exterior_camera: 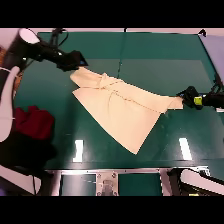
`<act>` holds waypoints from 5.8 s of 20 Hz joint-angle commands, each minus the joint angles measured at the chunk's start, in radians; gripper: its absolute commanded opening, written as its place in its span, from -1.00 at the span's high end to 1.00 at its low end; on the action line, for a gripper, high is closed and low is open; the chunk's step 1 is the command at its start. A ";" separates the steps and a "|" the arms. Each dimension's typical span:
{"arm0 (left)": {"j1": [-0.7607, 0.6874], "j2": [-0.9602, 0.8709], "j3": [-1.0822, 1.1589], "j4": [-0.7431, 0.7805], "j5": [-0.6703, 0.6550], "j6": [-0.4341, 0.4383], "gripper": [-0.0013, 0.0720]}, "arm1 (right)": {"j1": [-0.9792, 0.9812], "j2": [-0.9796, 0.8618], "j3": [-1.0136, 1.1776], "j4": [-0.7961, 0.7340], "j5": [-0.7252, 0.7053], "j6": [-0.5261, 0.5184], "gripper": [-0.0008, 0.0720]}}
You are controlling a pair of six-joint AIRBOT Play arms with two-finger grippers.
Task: Fold the shirts.
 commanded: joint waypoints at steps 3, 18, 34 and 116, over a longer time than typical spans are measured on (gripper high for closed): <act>-0.014 0.181 -0.311 0.135 -0.133 -0.159 -0.79 | -0.024 -0.016 0.036 -0.053 0.046 -0.002 -0.13; -0.539 0.209 -1.070 -0.356 0.848 -0.123 0.37 | -0.022 -0.106 0.036 -0.044 0.077 -0.002 0.47; 0.133 0.272 -0.760 0.255 0.279 0.051 0.89 | -0.034 0.369 -0.426 -0.063 0.126 0.117 0.95; -0.073 -0.234 0.097 0.082 0.399 0.014 -0.45 | 0.187 -0.512 0.618 0.281 -0.055 -0.131 0.45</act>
